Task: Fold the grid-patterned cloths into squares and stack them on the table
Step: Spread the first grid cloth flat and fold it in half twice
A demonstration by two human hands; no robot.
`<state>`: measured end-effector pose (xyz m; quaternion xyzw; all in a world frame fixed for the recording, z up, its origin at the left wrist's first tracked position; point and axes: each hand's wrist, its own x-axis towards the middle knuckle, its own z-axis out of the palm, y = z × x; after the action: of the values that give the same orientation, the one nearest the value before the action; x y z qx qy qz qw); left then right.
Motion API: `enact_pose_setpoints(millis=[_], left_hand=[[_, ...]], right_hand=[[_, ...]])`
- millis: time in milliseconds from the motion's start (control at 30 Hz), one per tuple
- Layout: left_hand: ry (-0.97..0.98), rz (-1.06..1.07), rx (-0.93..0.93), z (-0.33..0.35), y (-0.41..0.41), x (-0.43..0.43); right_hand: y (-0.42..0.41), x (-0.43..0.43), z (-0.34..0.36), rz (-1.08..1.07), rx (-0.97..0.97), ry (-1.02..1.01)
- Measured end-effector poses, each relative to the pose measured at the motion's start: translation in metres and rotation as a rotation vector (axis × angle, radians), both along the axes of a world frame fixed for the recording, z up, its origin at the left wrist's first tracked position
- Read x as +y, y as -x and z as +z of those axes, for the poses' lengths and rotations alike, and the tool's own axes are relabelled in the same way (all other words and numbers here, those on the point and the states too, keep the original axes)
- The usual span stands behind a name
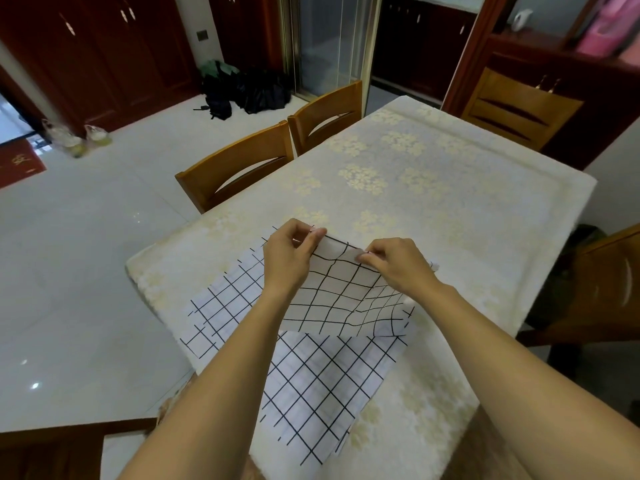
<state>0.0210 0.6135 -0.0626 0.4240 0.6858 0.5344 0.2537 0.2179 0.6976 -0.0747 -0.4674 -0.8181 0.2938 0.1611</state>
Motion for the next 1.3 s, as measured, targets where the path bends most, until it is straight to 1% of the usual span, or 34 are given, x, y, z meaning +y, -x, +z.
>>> enact_pose_setpoints(millis=[67, 233, 267, 333, 367, 433, 500, 600, 767, 867, 933, 1033, 1067, 1100, 1200, 1233, 1300], left_hand=[[0.017, 0.047, -0.067, -0.003, 0.006, 0.001], [0.120, 0.125, -0.085, -0.006, 0.011, -0.004], [0.117, 0.116, -0.089, -0.005, 0.011, -0.006], [0.094, 0.021, -0.084, 0.000, 0.012, -0.008], [0.081, -0.050, -0.038, 0.002, 0.015, -0.008], [0.063, -0.180, 0.138, 0.002, 0.019, -0.007], [0.044, -0.224, 0.252, 0.002, 0.020, -0.005], [0.068, -0.184, 0.226, 0.004, 0.021, -0.005], [0.089, -0.190, 0.098, 0.006, 0.032, -0.004], [0.069, -0.218, 0.141, 0.011, 0.031, -0.002], [0.031, -0.166, 0.145, 0.017, 0.027, 0.001], [-0.007, -0.040, 0.097, 0.021, 0.025, 0.008], [-0.005, -0.019, 0.109, 0.022, 0.025, 0.010], [-0.002, 0.004, 0.159, 0.021, 0.026, 0.012], [-0.009, 0.067, 0.372, 0.017, 0.022, 0.013], [-0.005, 0.046, 0.396, 0.014, 0.017, 0.012], [0.013, -0.057, 0.381, 0.010, 0.003, 0.006]], right_hand=[[-0.002, 0.000, -0.002, -0.011, 0.026, -0.008], [0.000, -0.001, 0.002, 0.007, 0.074, -0.001], [0.001, -0.001, 0.003, 0.017, 0.076, -0.007], [0.002, -0.002, 0.006, 0.031, 0.076, -0.025], [0.002, -0.002, 0.008, 0.032, 0.076, -0.037], [0.003, -0.002, 0.010, 0.035, 0.072, -0.057], [0.005, -0.003, 0.013, 0.042, 0.081, -0.053], [0.004, -0.004, 0.016, 0.057, 0.096, -0.015], [-0.008, -0.003, 0.013, 0.054, 0.042, 0.051], [-0.008, -0.005, 0.019, 0.035, 0.083, 0.036], [-0.007, -0.005, 0.023, 0.048, 0.095, 0.072], [-0.012, -0.007, 0.025, 0.105, 0.030, 0.127], [-0.015, -0.007, 0.025, 0.107, 0.015, 0.125], [-0.017, -0.008, 0.026, 0.098, 0.017, 0.121], [-0.019, -0.009, 0.028, 0.084, 0.091, 0.107], [-0.017, -0.010, 0.029, 0.083, 0.116, 0.100], [-0.013, -0.011, 0.033, 0.078, 0.165, 0.105]])
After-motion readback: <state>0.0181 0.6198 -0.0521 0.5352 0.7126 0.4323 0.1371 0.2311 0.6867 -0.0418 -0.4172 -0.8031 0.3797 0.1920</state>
